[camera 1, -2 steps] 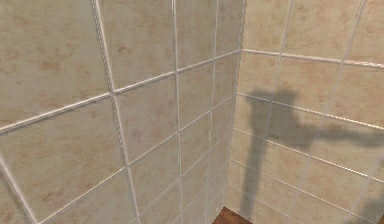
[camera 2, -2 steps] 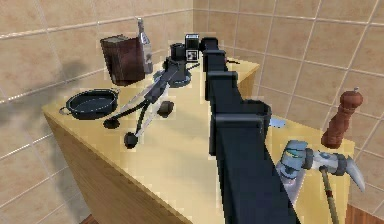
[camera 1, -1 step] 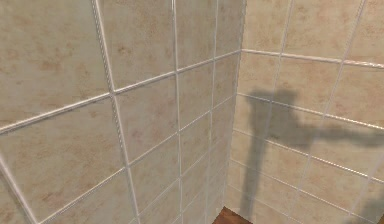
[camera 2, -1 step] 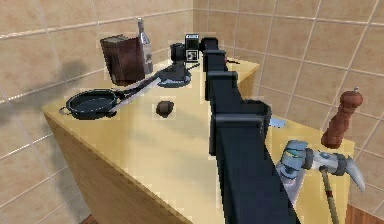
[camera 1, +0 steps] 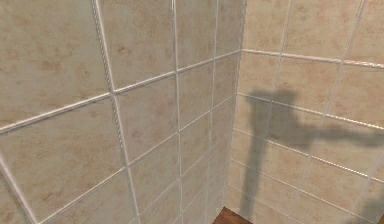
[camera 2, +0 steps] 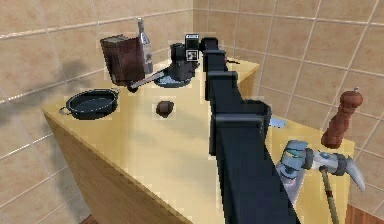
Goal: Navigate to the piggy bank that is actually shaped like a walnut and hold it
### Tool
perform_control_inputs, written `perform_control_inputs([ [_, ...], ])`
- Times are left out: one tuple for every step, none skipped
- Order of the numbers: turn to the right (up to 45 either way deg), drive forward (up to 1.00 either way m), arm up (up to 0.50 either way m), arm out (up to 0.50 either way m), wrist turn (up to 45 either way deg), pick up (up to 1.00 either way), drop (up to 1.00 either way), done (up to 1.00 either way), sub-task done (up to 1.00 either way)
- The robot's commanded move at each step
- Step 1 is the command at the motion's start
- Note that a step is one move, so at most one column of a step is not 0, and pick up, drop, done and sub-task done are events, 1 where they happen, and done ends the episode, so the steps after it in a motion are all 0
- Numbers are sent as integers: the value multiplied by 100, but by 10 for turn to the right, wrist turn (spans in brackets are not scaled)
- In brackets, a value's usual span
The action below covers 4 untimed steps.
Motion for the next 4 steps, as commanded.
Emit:
perform_control_inputs([
  [0, 0, 0, 0, 180, 0, 0, 0, 0],
  [0, 0, -12, 0, 0, 0, 0, 0, 0],
  [0, 0, 0, 0, 0, 100, 0, 0, 0],
  [0, 0, 10, 0, 0, 0, 0, 0, 0],
])
